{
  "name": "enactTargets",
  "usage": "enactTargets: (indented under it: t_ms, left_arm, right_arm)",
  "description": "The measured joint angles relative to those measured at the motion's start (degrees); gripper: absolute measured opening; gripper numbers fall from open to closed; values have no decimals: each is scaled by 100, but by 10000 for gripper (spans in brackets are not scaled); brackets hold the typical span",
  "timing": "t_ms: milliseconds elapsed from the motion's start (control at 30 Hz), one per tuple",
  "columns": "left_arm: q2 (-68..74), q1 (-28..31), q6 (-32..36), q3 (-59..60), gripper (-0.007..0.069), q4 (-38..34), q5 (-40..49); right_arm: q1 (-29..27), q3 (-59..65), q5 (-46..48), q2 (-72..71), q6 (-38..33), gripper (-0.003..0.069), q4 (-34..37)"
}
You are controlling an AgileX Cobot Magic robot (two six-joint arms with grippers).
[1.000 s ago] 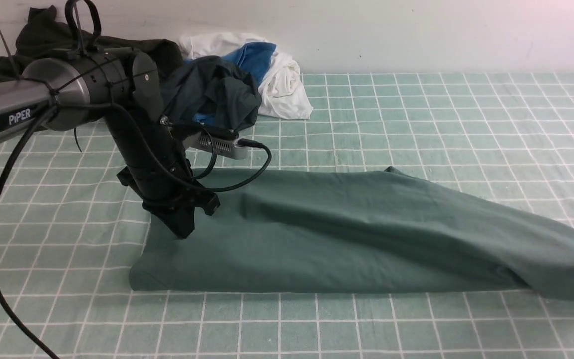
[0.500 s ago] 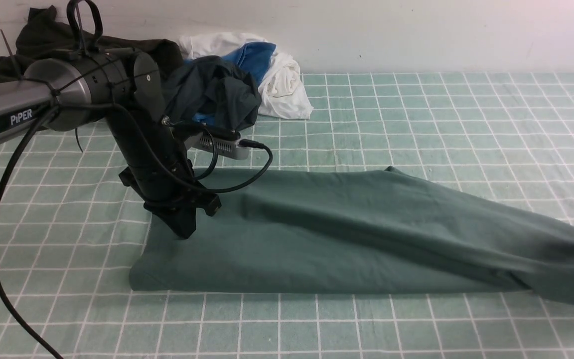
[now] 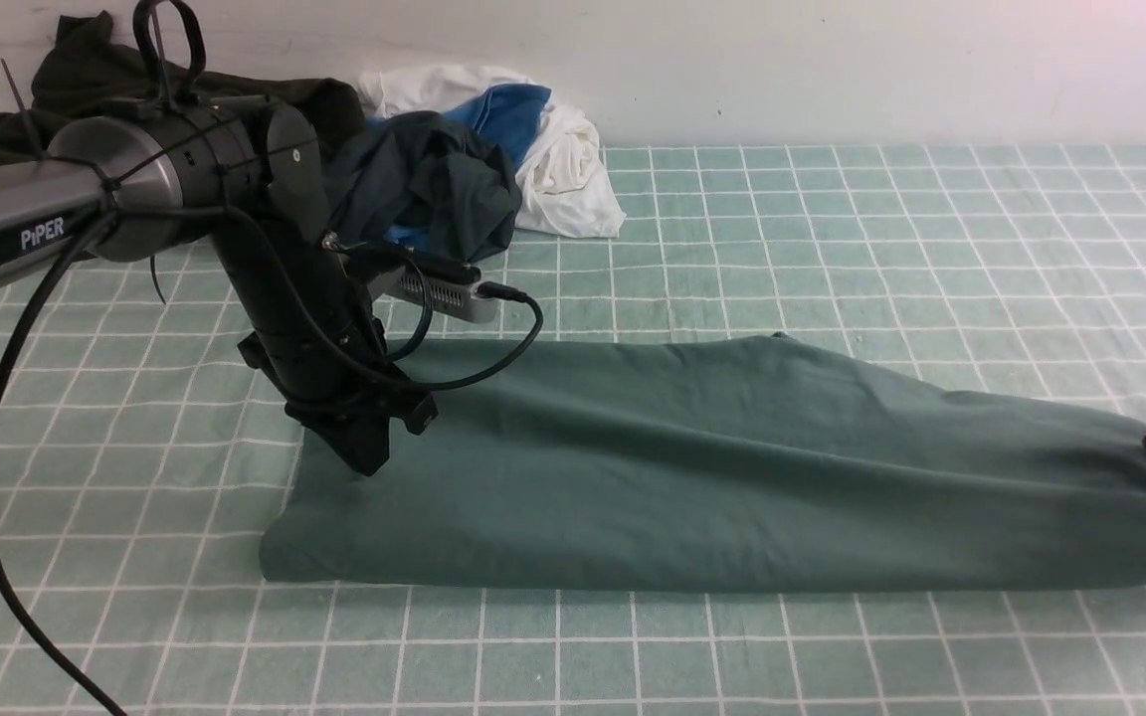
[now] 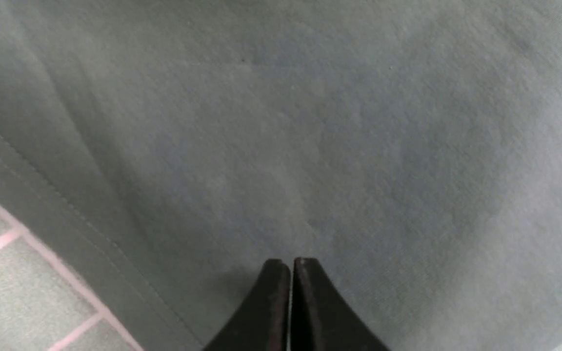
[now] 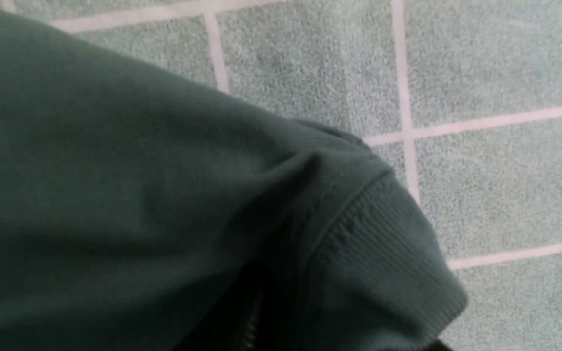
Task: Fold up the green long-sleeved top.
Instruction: Use the right arm to clamp the right edge of the fabric, then use the right arm to drag the right edge of the fabric to the left and folds it over the left edge
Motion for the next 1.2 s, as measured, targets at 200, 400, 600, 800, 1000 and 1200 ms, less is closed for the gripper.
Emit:
enactTargets:
  t_ms: [200, 400, 600, 800, 1000, 1200]
  left_arm:
    - [-21, 0, 0, 0, -3, 153, 49]
    - [-697, 0, -161, 19, -3, 639, 314]
    - [-2060, 0, -507, 19, -3, 913, 403]
    - [-3096, 0, -762, 19, -3, 1058, 519]
    - [-4094, 0, -970, 401, -3, 1173, 562]
    - [-4952, 0, -997, 1081, -3, 1248, 616]
  right_arm:
    - [0, -16, 42, 28, -103, 328, -45]
    - [0, -127, 273, -161, -381, 45, -104]
    - [230, -973, 1022, -772, -465, 0, 19]
    - [1354, -2012, 1434, -1428, -700, 0, 701]
    - [3699, -3120, 1216, -1050, -896, 0, 1589]
    - [5187, -3868, 501, 190, -895, 0, 1943]
